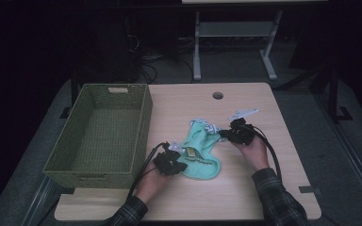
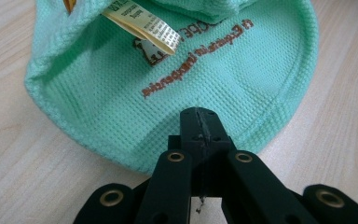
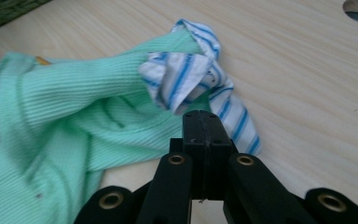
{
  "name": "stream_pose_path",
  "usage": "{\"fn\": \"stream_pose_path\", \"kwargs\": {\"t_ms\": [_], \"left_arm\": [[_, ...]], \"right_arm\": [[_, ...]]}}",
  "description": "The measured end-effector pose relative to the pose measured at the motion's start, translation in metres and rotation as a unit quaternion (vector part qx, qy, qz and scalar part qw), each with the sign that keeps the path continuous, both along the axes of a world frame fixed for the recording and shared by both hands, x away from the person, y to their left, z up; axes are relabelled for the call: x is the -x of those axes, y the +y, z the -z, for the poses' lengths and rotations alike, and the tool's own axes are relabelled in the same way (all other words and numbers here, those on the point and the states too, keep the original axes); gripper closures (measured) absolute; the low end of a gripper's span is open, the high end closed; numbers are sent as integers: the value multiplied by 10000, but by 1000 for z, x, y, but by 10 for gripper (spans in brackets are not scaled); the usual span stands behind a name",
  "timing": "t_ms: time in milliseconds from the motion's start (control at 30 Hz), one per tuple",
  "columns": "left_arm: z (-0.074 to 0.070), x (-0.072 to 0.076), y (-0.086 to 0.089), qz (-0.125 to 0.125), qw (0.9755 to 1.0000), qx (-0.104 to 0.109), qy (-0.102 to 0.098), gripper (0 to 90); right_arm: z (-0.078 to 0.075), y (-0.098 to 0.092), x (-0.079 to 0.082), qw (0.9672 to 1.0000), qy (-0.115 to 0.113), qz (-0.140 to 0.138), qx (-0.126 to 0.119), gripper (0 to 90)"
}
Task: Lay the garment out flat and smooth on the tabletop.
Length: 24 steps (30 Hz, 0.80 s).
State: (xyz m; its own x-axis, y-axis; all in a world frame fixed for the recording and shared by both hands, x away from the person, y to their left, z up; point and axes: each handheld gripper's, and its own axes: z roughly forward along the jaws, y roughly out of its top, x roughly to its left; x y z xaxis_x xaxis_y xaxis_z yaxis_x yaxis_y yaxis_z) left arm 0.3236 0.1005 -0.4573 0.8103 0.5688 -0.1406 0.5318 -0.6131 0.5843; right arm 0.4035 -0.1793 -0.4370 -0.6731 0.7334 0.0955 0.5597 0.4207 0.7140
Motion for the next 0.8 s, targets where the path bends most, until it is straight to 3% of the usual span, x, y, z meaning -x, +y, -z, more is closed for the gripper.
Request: {"fn": "stream_pose_path", "kwargs": {"t_ms": [233,500,667,800], "left_arm": [[0,0,0,-17,10000,28,6,896],[0,0,-1,-11,10000,-17,3,896],[-1,1,-1,12,10000,-53,-8,896],[-1,1,-1,38,10000,-70,1,896]], "right_arm": [[14,6,-13,9998,57,35,174,898],[29,4,-23,9997,131,169,150,898],[30,2,-27,9991,-74,262,339,899],[31,-6,-29,9982,-100,424,413,899]]}}
